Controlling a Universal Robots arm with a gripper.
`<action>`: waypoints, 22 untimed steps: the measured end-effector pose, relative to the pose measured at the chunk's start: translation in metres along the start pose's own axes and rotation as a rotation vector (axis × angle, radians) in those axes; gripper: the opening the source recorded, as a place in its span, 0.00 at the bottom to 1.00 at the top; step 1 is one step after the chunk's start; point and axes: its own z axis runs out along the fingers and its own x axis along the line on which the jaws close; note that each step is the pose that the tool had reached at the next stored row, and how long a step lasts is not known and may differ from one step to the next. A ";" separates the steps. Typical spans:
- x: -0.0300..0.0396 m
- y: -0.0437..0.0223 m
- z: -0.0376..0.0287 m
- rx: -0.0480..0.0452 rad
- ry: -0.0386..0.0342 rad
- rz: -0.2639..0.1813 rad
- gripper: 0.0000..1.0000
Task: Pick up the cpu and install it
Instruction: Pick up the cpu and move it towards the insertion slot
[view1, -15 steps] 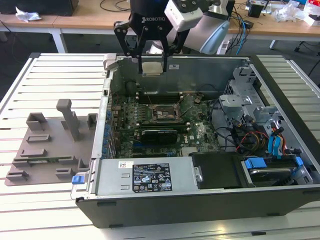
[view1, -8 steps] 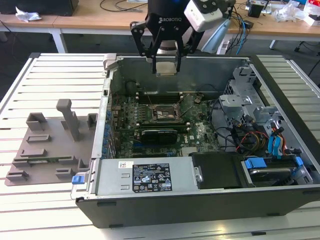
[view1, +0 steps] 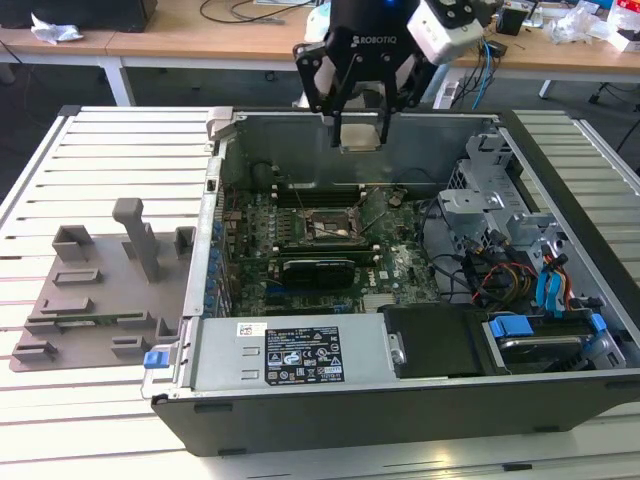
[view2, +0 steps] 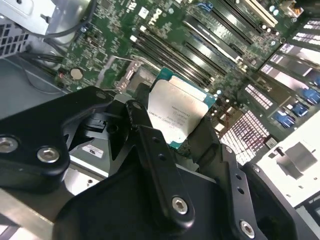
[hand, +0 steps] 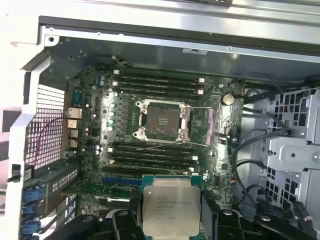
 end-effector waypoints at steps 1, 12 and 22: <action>-0.0049 -0.0004 0.0001 0.0000 0.0003 0.000 0.55; -0.0594 -0.0051 0.0010 -0.0002 0.0031 0.000 0.55; -0.0592 -0.0038 0.0207 -0.0009 0.0054 0.006 0.55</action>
